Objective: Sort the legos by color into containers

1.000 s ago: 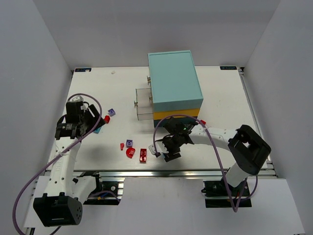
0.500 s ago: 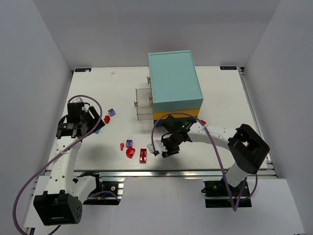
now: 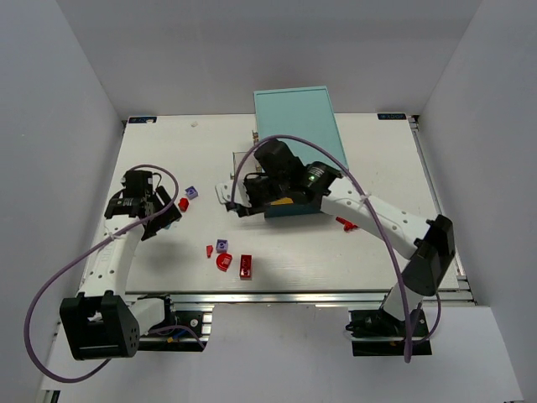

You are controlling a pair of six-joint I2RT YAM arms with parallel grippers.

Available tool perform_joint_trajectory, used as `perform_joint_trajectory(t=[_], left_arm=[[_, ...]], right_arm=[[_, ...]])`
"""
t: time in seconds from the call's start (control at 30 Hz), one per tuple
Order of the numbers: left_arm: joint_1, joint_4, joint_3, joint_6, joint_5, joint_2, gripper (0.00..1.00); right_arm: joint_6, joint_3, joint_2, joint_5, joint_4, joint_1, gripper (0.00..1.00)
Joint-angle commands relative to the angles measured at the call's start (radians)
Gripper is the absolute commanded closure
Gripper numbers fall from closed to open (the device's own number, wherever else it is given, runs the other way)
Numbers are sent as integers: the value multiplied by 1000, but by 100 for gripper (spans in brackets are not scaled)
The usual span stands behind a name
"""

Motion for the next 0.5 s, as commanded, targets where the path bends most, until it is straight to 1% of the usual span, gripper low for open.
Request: perform_joint_trajectory(t=[0.0,0.03,0.23,0.33,0.47], left_arm=[[7,-3,43,-11,-48,35,16],[7,-2,46,-15,-51,44,16],[7,8,74,-11,-71,92,15],[7,9,90,-6,-76,107,14],[7,18,97,0,-74,122,14]], right_arm=[[78,107,96,170,47,-1,93],[80,128,139,193,50,-1,91],[54,327,282,348,5,-5,83],[40,391,328,397,-38,-15,81],[22,403,342,433,-45,-39,78]])
